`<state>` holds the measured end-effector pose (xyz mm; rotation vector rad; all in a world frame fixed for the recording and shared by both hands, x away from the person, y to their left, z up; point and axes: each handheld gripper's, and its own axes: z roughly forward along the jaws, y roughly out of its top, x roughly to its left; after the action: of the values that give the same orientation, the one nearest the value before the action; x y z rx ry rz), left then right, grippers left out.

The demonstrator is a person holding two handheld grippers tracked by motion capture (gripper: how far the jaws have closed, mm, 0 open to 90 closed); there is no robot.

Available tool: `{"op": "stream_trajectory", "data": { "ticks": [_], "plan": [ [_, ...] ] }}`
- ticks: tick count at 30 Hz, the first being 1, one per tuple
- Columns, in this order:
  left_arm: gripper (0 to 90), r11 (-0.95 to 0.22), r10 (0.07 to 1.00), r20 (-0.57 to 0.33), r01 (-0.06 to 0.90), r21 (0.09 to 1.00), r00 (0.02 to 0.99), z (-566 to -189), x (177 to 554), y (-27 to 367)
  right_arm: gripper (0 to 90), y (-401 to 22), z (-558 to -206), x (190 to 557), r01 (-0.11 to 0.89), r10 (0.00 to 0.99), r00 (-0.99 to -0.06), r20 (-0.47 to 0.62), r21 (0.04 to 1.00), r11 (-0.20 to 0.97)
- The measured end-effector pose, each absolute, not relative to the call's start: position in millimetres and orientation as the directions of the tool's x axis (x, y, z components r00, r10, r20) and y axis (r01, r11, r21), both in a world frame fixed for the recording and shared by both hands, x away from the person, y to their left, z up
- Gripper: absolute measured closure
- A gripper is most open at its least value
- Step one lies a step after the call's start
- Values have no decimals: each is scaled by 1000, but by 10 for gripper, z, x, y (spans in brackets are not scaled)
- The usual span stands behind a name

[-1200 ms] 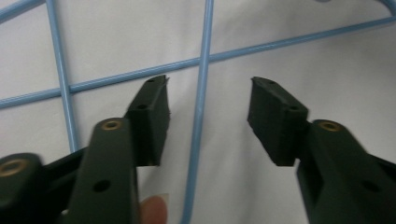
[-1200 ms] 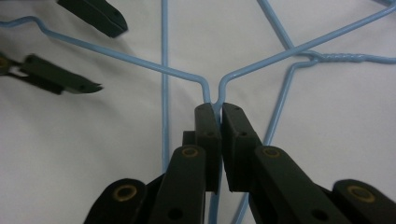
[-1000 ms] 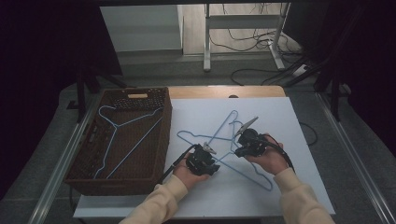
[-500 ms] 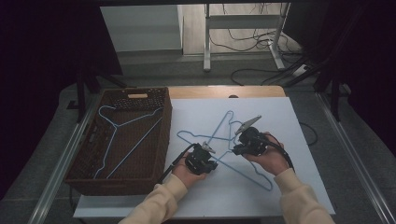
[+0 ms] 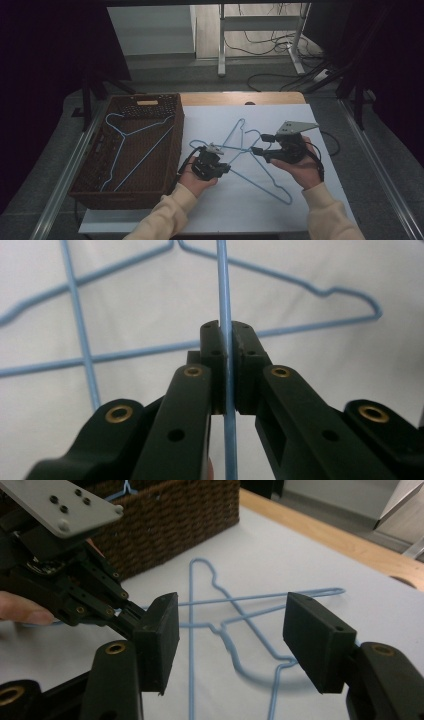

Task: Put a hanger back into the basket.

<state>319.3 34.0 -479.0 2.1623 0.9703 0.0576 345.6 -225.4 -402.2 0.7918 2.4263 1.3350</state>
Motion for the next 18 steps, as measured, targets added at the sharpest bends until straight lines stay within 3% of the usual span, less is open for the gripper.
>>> {"op": "stream_trajectory", "data": {
  "ticks": [7, 18],
  "plan": [
    [856, -382, 671, -276, 639, 667, 689, -4718, 3213, 423, 362, -2497, -4007, 3438, 320, 576, -812, 88, 894, 314],
    [857, -354, 670, -287, 635, 687, 685, -4647, 3223, 459, 324, -2789, -4135, 3352, 318, 603, -794, 78, 899, 302]
  ]
}}
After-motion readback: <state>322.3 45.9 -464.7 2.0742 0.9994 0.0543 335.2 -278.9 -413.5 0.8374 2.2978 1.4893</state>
